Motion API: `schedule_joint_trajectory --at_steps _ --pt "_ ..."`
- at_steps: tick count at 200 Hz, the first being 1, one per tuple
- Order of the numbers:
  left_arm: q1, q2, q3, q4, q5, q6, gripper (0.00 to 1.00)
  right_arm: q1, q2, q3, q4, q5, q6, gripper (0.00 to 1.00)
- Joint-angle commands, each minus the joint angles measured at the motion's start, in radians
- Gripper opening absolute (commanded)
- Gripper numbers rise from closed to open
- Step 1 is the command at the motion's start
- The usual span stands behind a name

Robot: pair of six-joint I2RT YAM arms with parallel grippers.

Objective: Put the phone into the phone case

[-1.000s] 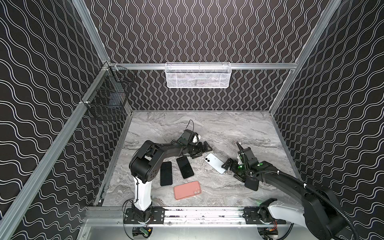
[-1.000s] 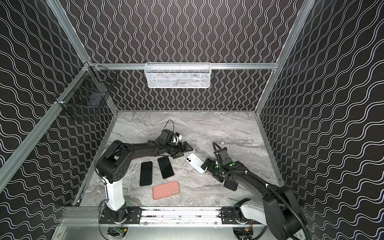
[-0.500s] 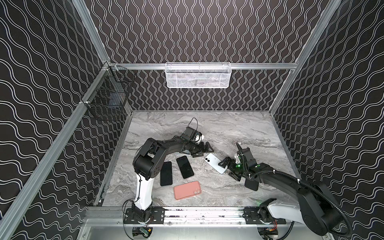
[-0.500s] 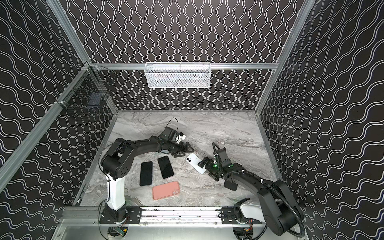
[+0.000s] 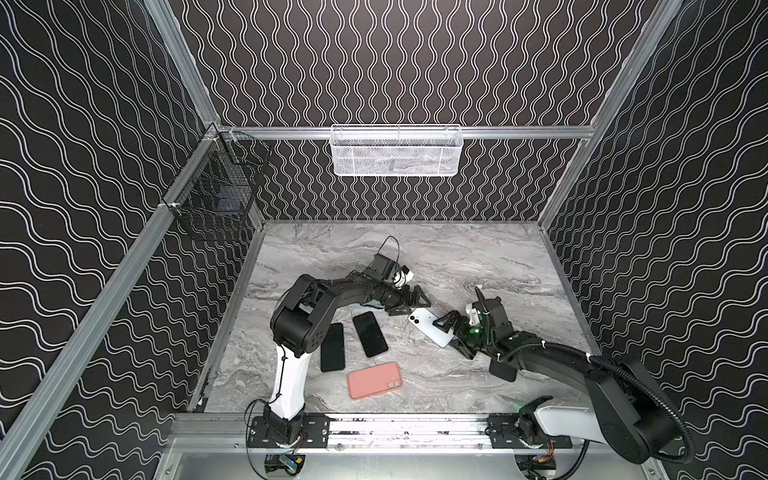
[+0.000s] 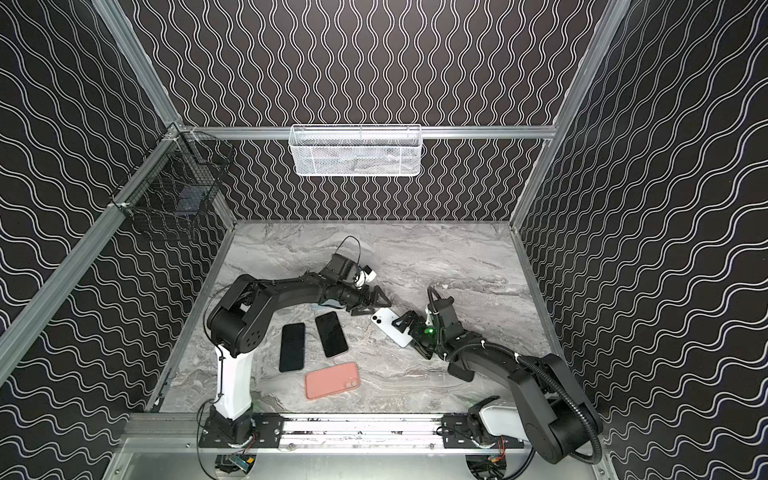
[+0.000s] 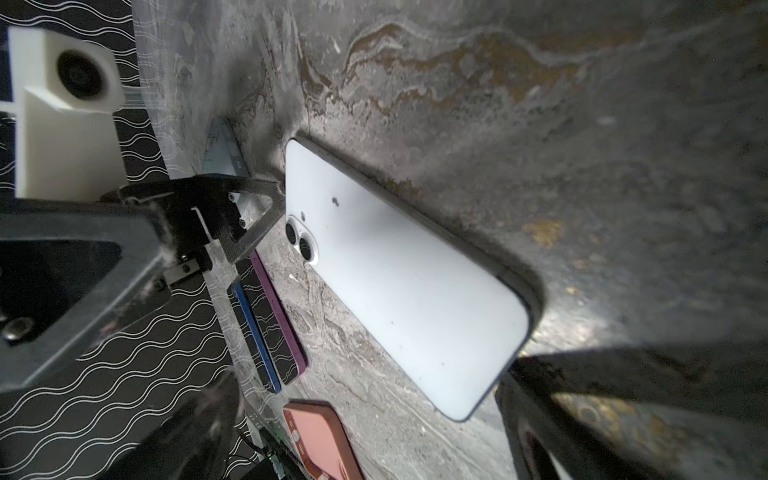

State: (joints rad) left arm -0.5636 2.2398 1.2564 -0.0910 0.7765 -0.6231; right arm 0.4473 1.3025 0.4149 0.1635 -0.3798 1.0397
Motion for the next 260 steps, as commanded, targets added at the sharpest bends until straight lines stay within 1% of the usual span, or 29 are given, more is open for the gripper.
schedule_joint_trajectory --at_steps 1,57,100,124,144,154,165,186,213,260 --pt "-0.026 0.034 -0.026 -0.176 -0.117 0.006 0.98 -0.005 0.005 -0.001 0.052 0.019 -0.011 1.00" --pt "-0.035 0.018 -0.067 -0.141 -0.121 -0.017 0.98 -0.004 -0.076 0.078 0.024 0.016 -0.096 0.99" --pt "-0.034 -0.003 -0.104 -0.105 -0.119 -0.040 0.98 -0.004 -0.089 0.149 0.008 -0.039 -0.176 0.99" --pt "-0.035 -0.010 -0.133 -0.050 -0.101 -0.072 0.98 -0.005 -0.115 0.127 0.064 -0.081 -0.205 0.97" --pt "-0.034 -0.017 -0.153 -0.011 -0.083 -0.100 0.98 -0.005 -0.133 0.110 0.059 -0.080 -0.231 0.95" --pt "-0.033 -0.024 -0.161 0.001 -0.082 -0.109 0.99 -0.005 -0.134 0.115 0.025 -0.066 -0.246 0.95" --pt "-0.034 -0.033 -0.171 0.017 -0.085 -0.119 0.99 -0.005 -0.127 0.139 -0.053 -0.028 -0.258 0.95" --pt "-0.034 -0.047 -0.191 0.061 -0.086 -0.148 0.98 -0.004 -0.094 0.186 -0.176 0.008 -0.262 0.93" --pt "-0.035 -0.064 -0.233 0.164 -0.078 -0.217 0.98 -0.004 -0.022 0.243 -0.331 0.038 -0.229 0.88" --pt "-0.035 -0.067 -0.289 0.296 -0.085 -0.297 0.98 -0.005 0.107 0.368 -0.541 0.117 -0.250 0.84"
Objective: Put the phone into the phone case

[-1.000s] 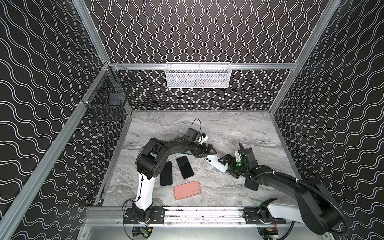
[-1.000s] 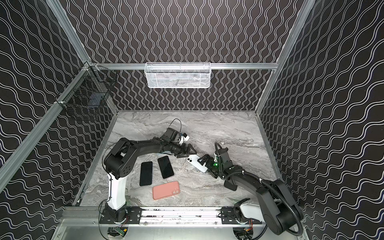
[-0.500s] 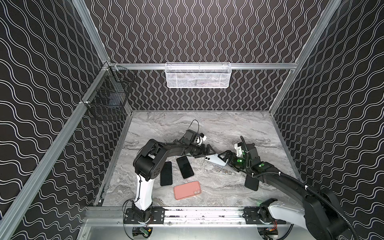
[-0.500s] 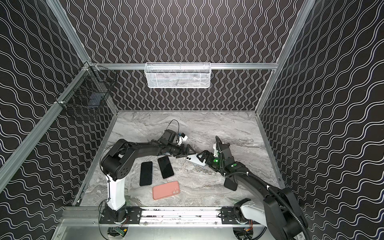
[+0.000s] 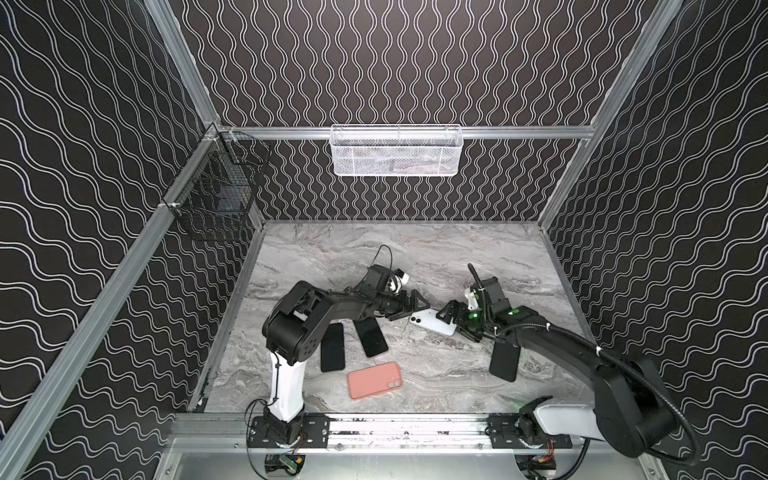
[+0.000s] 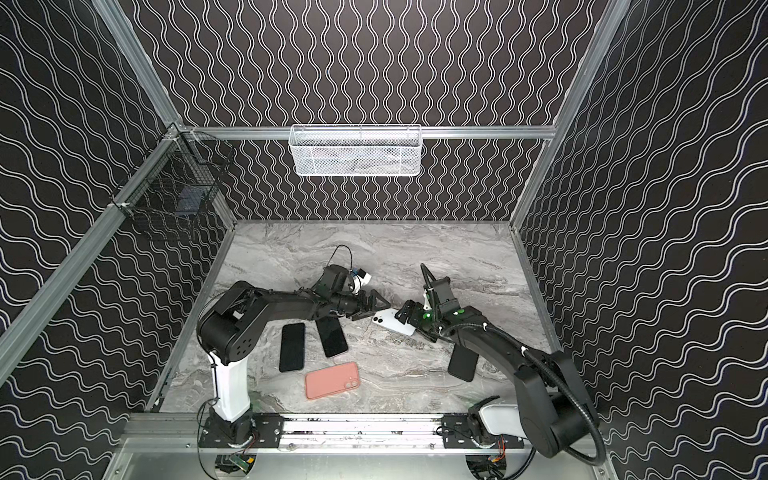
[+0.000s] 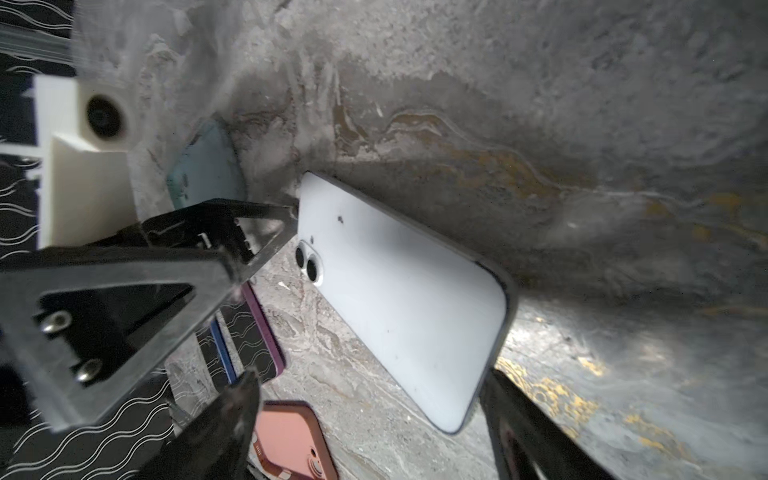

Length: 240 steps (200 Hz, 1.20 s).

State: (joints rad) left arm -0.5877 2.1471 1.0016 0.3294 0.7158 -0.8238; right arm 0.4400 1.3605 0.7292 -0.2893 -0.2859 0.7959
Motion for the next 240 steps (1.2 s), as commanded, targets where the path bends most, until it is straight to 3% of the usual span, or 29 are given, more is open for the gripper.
schedule_joint_trajectory --at_steps 1,64,108,141,183,240 --pt "-0.012 0.027 -0.034 -0.121 -0.024 -0.098 0.98 0.002 0.052 0.056 -0.094 0.024 -0.006 0.84" --pt "-0.012 0.021 -0.095 0.001 -0.058 -0.200 0.99 0.002 0.231 0.160 -0.224 0.128 -0.043 0.83" --pt "-0.012 0.008 -0.125 0.023 -0.080 -0.232 0.98 0.002 0.257 0.195 -0.292 0.186 -0.090 0.98" --pt "-0.011 0.014 -0.125 0.046 -0.076 -0.249 0.98 0.002 0.292 0.175 -0.201 0.070 -0.107 0.98" --pt "-0.012 0.007 -0.113 0.016 -0.084 -0.232 0.98 0.003 0.326 0.146 -0.088 -0.051 -0.072 0.89" --pt "-0.045 0.043 -0.085 0.035 -0.087 -0.249 0.98 0.002 0.279 0.128 -0.012 -0.083 -0.075 0.80"
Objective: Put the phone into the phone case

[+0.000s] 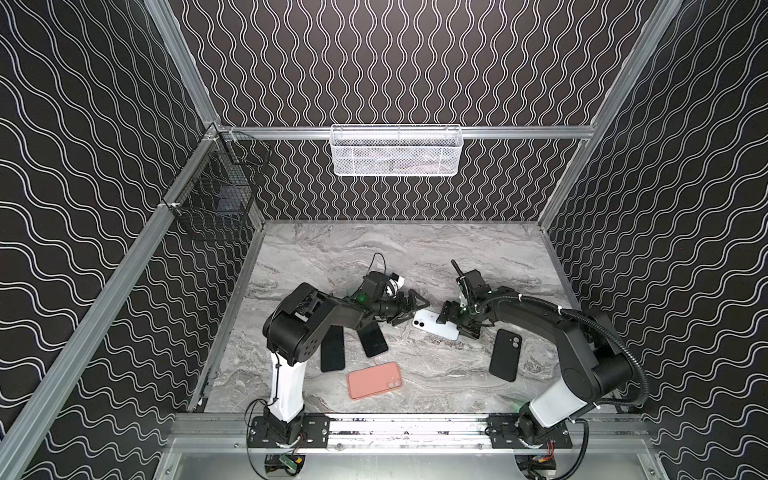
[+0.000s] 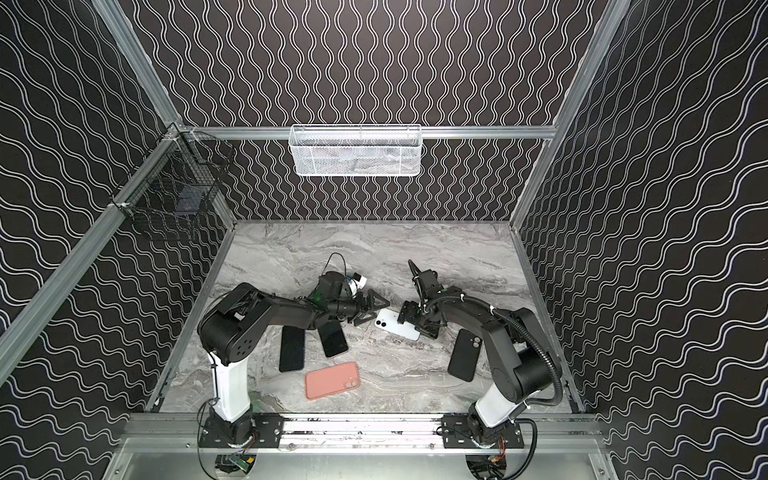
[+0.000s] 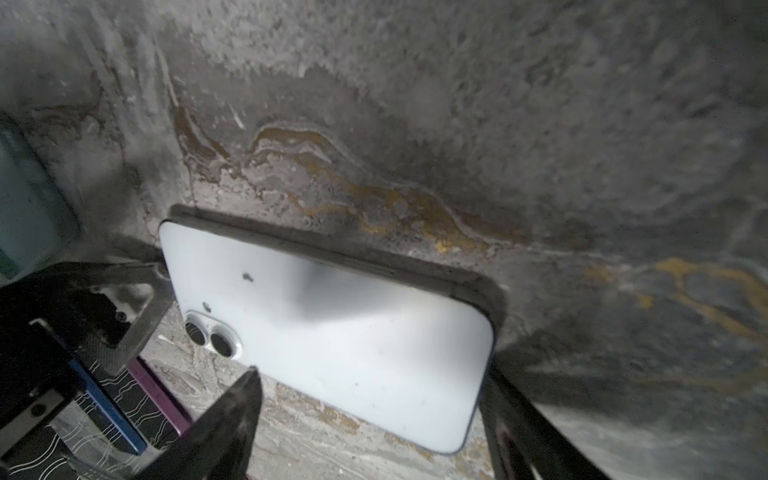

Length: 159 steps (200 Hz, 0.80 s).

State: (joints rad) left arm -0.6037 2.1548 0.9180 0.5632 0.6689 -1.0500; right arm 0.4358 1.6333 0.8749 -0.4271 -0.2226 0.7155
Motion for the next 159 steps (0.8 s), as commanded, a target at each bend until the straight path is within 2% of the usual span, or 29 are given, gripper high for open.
schedule_joint_trajectory --at_steps 1,73,114,159 --pt "-0.030 0.036 -0.002 -0.198 -0.040 -0.023 0.98 0.006 0.005 -0.017 0.128 -0.149 0.006 0.80" --pt "-0.040 0.055 -0.008 -0.179 -0.039 -0.034 0.98 0.006 -0.161 0.001 0.242 -0.195 -0.002 0.79" --pt "-0.040 0.055 -0.019 -0.163 -0.035 -0.038 0.98 0.006 -0.231 -0.016 0.249 -0.163 -0.004 0.79" --pt "-0.040 0.066 -0.029 -0.117 -0.025 -0.056 0.98 0.007 -0.311 -0.082 0.344 -0.138 0.004 0.82"
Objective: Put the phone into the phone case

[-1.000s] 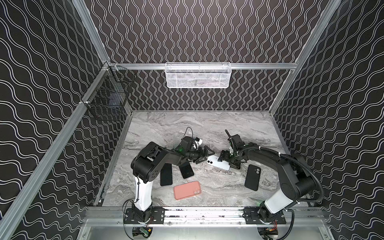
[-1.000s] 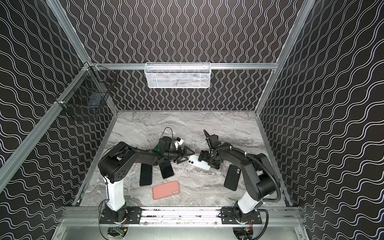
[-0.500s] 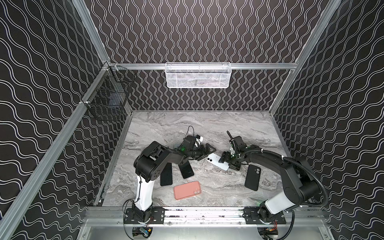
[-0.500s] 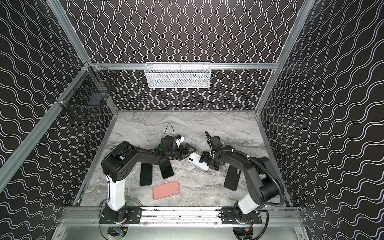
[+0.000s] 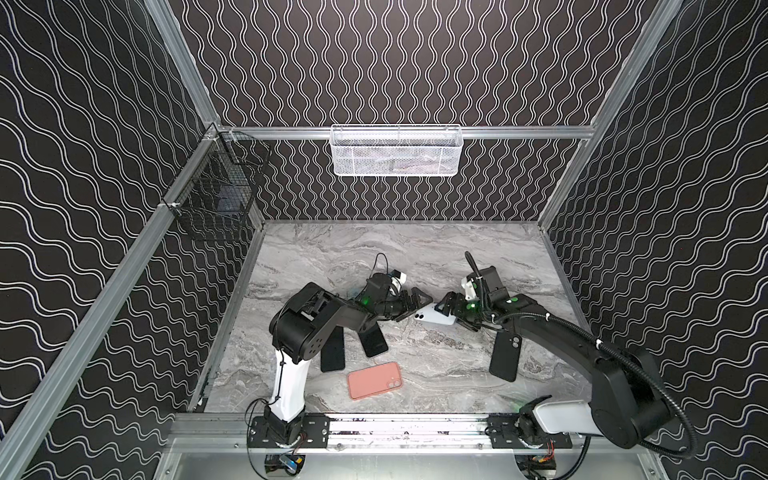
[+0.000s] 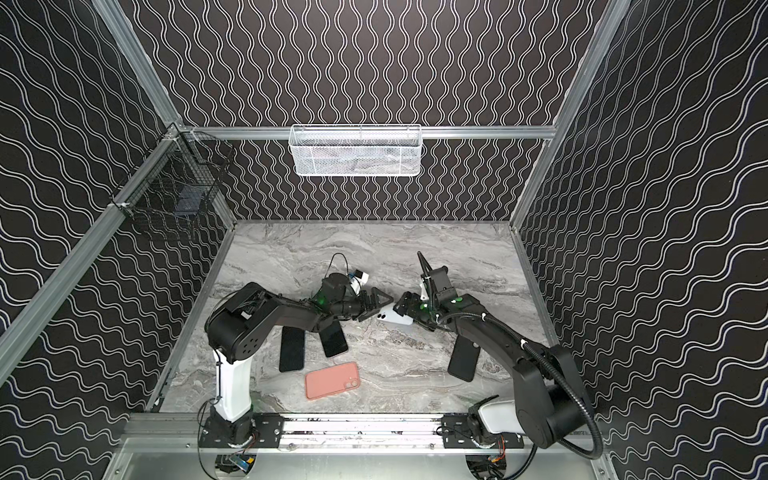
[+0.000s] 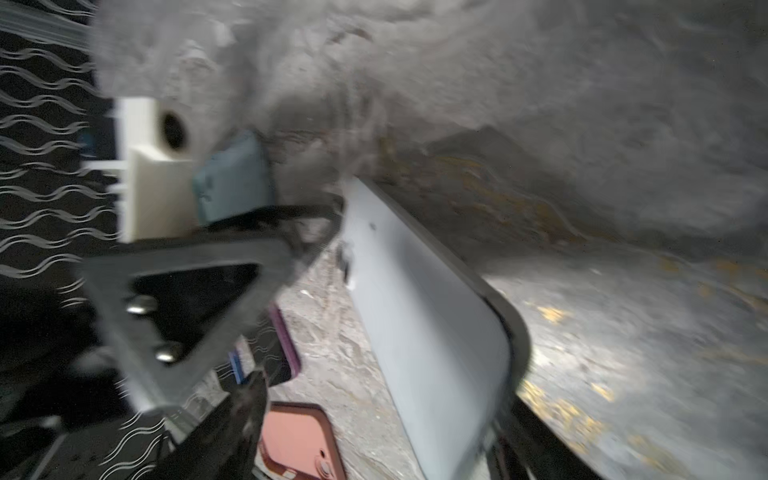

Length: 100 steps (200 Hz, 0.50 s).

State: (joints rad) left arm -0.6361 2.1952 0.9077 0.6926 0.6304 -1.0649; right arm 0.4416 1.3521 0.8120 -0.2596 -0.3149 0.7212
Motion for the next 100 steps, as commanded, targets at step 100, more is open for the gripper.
schedule_joint_trajectory --at_steps 100 --pt "0.004 0.013 -0.045 -0.211 0.011 -0.051 0.98 0.000 0.068 0.039 -0.021 0.035 -0.057 0.46"
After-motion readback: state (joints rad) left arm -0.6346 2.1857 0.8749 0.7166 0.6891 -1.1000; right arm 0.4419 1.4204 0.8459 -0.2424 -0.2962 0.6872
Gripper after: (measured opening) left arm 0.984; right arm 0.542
